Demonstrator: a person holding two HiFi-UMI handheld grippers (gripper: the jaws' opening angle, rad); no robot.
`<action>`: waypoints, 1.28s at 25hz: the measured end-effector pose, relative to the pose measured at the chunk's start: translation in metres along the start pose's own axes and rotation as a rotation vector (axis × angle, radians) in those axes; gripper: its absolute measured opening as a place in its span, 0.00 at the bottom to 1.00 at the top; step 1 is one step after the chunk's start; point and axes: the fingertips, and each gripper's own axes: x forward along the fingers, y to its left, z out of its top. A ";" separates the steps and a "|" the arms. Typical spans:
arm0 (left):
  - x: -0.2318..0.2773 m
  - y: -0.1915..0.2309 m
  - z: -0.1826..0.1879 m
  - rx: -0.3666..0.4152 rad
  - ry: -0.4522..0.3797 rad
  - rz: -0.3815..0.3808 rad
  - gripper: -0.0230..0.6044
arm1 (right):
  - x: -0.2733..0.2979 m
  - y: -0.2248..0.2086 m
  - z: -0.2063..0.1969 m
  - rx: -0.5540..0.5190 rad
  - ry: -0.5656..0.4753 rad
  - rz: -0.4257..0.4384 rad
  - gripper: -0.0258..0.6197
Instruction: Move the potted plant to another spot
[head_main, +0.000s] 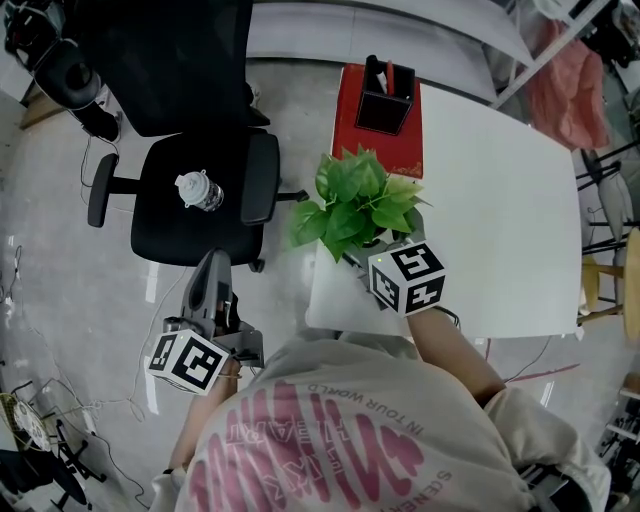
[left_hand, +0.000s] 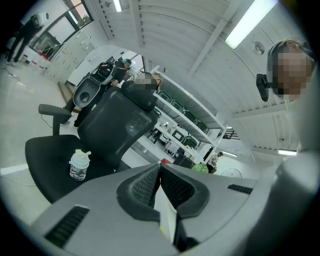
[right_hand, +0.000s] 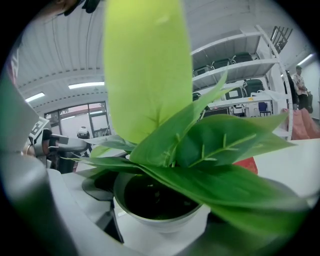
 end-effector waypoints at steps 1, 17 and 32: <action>0.001 0.000 0.000 -0.001 -0.001 0.000 0.08 | 0.000 0.000 0.000 0.000 -0.003 0.000 0.90; 0.011 -0.001 -0.003 -0.004 0.010 -0.007 0.08 | 0.003 0.000 -0.003 -0.044 -0.026 0.014 0.91; 0.013 -0.001 -0.006 -0.010 0.010 0.004 0.08 | 0.003 0.000 -0.004 -0.088 -0.023 0.025 0.91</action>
